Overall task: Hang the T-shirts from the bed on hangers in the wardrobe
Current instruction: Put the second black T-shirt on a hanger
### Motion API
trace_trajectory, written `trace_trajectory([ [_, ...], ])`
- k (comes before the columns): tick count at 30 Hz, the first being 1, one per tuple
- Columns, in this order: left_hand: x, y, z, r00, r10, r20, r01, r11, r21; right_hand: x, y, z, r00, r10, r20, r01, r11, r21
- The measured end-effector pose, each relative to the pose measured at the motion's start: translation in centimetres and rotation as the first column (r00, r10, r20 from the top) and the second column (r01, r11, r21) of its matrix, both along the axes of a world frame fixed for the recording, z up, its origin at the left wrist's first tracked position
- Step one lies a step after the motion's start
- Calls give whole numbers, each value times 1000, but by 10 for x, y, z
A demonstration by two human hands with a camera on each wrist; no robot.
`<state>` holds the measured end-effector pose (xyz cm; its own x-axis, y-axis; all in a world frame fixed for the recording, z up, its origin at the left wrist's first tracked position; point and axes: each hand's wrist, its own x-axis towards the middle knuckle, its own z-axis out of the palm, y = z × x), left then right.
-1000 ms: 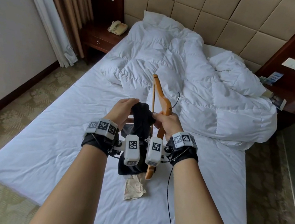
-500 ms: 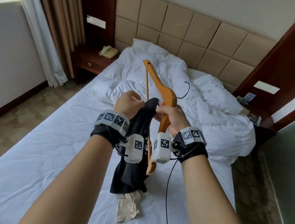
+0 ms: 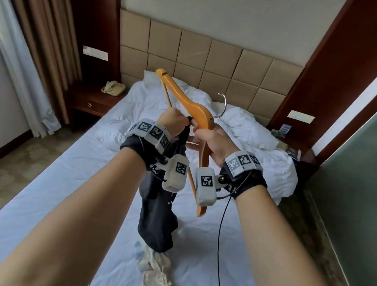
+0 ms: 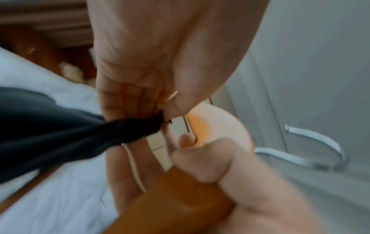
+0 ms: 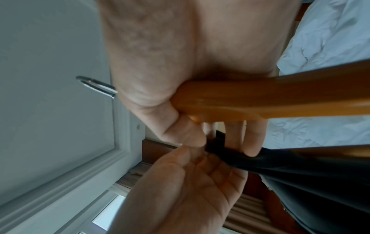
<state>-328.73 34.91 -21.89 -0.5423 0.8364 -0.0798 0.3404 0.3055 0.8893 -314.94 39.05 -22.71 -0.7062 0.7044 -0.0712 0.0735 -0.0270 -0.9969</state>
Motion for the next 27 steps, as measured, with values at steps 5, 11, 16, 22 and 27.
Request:
trace_trajectory([
  [5, 20, -4, 18, 965, -54, 257, 54, 999, 8, 22, 8, 10, 999, -38, -5, 39, 999, 38],
  [11, 50, 8, 29, 994, 70, 88, -78, 992, 95, 55, 19, 16, 1000, -14, 12, 14, 1000, 27],
  [16, 72, -1, -14, 949, 96, 299, -58, 990, -132, 78, 21, -14, 998, -34, -53, 21, 972, -236],
  [22, 88, -7, -71, 933, 116, 342, -35, 972, -234, 96, 25, -75, 988, -71, 134, 90, 986, -142],
  [27, 77, -6, -133, 886, 172, 430, -33, 949, -313, 96, 36, -130, 975, -40, 219, 85, 976, -199],
])
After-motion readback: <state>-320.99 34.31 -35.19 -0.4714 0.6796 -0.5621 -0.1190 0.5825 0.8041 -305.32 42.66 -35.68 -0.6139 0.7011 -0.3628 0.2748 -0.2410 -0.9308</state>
